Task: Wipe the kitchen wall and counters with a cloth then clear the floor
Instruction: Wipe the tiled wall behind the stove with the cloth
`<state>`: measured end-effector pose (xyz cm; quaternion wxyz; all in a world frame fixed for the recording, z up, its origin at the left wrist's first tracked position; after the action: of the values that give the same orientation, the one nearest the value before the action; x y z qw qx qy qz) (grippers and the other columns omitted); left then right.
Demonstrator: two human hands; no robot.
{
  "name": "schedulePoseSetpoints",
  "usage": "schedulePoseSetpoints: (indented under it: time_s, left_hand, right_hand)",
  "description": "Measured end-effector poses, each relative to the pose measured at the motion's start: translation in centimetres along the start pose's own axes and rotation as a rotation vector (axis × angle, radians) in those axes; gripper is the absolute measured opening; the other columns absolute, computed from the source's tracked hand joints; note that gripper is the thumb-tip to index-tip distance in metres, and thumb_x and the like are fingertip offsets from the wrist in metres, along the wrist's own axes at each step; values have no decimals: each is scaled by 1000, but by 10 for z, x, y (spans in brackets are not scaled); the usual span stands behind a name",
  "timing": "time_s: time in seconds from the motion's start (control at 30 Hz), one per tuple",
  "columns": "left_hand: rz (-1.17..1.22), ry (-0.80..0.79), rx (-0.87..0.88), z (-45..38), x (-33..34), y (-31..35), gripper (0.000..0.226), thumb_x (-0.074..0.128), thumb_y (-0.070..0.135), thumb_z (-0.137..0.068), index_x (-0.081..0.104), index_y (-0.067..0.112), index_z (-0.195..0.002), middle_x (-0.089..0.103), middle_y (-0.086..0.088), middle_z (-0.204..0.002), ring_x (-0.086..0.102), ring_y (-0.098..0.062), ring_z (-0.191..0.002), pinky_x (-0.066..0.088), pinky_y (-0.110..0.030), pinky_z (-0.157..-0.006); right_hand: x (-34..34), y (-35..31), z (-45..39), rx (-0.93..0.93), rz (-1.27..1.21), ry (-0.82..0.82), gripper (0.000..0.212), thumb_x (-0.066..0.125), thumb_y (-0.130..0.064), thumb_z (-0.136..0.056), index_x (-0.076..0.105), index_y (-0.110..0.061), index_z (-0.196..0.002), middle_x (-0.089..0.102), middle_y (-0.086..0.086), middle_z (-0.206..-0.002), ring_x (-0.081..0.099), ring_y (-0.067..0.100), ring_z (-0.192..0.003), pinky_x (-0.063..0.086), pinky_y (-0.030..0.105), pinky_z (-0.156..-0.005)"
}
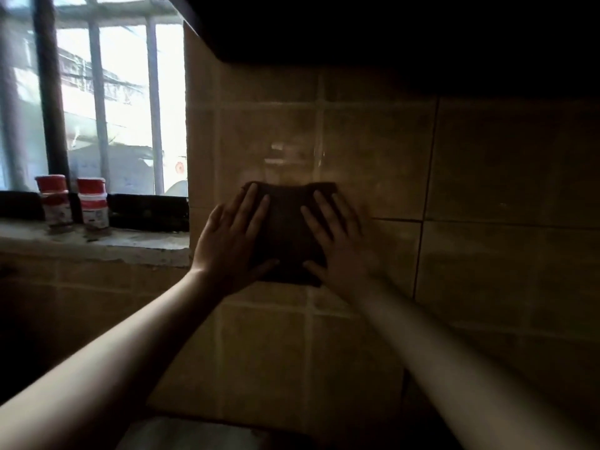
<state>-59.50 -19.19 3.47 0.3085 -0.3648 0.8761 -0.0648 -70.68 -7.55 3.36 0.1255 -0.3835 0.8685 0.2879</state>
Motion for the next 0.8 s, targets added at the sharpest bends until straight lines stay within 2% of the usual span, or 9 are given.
schedulePoseSetpoints:
  time_s: [0.1,0.2,0.27,0.37,0.53,0.6,0.67,0.8]
  left_hand:
    - [-13,11,3,-19,-12,-11,96,31,71,-76,24,6,-146,24,-22,-152,31,-37,-138,36,-50,-101]
    - [-40,28,11,-40,-25,-21,97,29,70,-76,24,4,-146,23,-23,-152,30,-37,-137,35,-52,-101]
    - [-52,39,2,-53,-35,-27,99,27,72,-75,19,5,-147,19,-22,-154,25,-36,-140,31,-52,-104]
    - [-51,39,-31,-67,-44,-29,103,21,75,-73,12,7,-149,12,-19,-156,17,-34,-143,24,-51,-109]
    - [-16,37,-66,-73,-48,-15,104,14,75,-71,3,9,-150,1,-18,-157,6,-31,-146,18,-50,-111]
    - [-1,48,-62,-77,-53,-5,104,18,76,-73,3,8,-150,0,-18,-157,4,-31,-146,17,-50,-112]
    - [5,49,-58,-82,-57,8,101,30,73,-78,0,9,-150,-3,-17,-157,1,-30,-146,14,-49,-113]
    - [22,44,-50,-92,-60,39,101,34,69,-78,-8,11,-149,-11,-15,-157,-7,-27,-146,9,-46,-115]
  right_hand:
    - [-16,6,-23,0,31,-39,94,55,-62,-77,11,-22,-149,11,10,-158,-1,28,-142,-1,45,-111]
    - [-27,13,-46,-42,54,-115,89,42,-61,-88,-11,-25,-149,-19,7,-157,-18,27,-144,-16,43,-105]
    - [-35,21,-62,-52,69,-121,88,37,-62,-89,-17,-26,-148,-26,5,-155,-21,26,-143,-17,45,-108]
    - [-44,34,-71,-38,22,-101,87,39,-61,-89,-15,-27,-149,-25,3,-156,-19,24,-144,-7,47,-114]
    - [-52,49,-64,-35,36,-78,84,37,-60,-91,-14,-27,-149,-24,1,-156,-21,24,-144,-12,45,-114]
    - [-54,58,-60,-31,32,-61,84,37,-59,-91,-13,-26,-149,-23,2,-157,-20,25,-144,-20,40,-107]
    - [-54,71,-55,-28,56,-53,84,36,-60,-91,-13,-26,-149,-22,2,-157,-19,26,-144,-23,37,-103]
    - [-49,101,-41,-5,79,-87,85,34,-63,-90,-16,-27,-148,-24,1,-156,-21,26,-143,-19,43,-110]
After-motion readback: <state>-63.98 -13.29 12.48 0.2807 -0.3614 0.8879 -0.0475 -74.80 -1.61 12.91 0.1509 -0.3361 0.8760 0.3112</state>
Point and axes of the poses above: each hand's wrist, its own z-axis away from the middle knuckle, its own x-axis out of the palm, y = z × x, the point moved 7 cm from there along -z, towards the middle knuckle
